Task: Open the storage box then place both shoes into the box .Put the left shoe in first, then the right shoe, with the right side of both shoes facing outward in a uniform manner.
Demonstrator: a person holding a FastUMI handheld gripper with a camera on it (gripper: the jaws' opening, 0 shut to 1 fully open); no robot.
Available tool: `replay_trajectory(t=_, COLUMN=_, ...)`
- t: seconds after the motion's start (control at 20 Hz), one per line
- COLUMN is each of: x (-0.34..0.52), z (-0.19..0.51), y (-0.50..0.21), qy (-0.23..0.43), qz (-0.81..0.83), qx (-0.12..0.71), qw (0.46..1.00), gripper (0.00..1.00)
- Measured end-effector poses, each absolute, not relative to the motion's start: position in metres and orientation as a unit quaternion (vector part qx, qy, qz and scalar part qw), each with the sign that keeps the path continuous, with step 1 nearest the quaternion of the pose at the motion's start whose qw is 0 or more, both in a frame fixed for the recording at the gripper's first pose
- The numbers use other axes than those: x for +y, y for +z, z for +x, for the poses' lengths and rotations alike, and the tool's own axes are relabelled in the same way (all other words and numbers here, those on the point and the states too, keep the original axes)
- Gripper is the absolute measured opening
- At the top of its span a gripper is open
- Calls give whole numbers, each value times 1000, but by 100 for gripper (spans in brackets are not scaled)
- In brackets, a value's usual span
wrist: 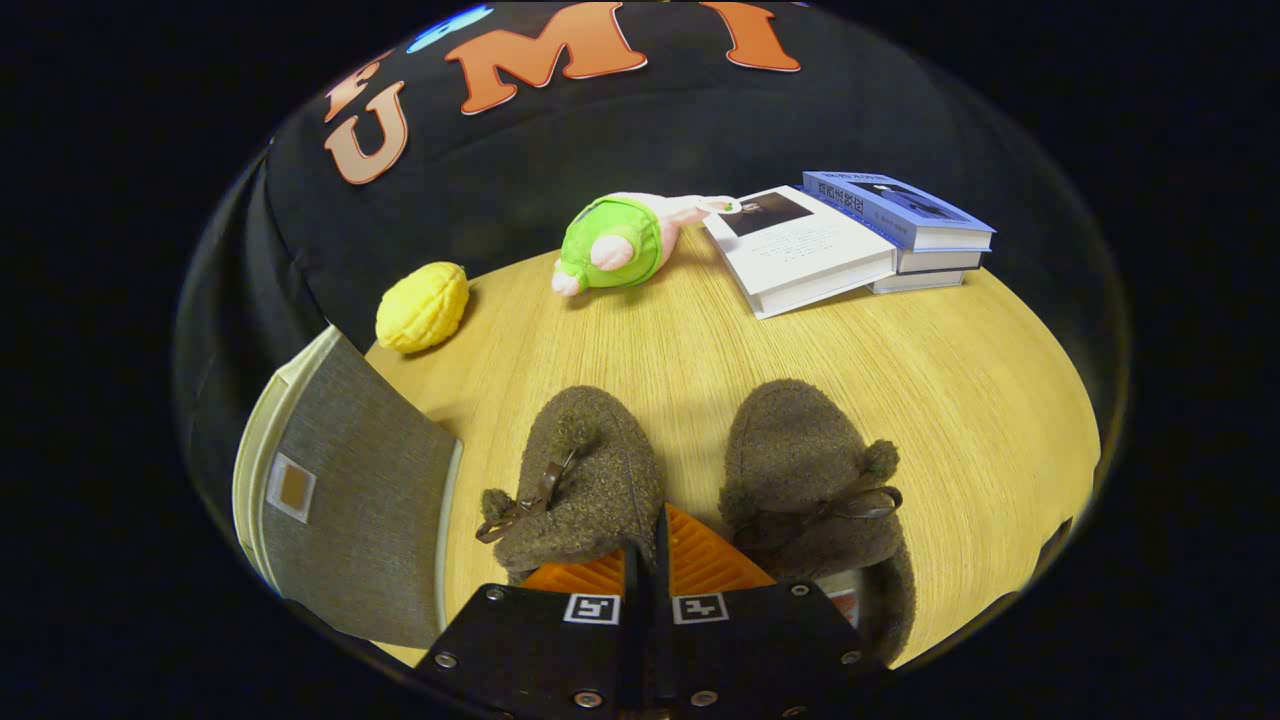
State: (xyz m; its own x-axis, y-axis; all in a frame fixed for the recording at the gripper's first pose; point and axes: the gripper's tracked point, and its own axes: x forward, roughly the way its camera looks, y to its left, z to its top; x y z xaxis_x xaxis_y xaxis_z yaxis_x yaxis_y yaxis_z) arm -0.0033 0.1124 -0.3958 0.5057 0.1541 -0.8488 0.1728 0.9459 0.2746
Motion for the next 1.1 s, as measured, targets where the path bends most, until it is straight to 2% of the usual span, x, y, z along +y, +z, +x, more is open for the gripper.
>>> replay_trajectory(t=0.75, x=220, z=38, y=-236, qy=104, qz=251, qx=420, qw=866, gripper=5)
replay_trajectory(t=1.1, x=305, z=43, y=-211, qy=157, qz=259, qx=429, qw=851, gripper=5)
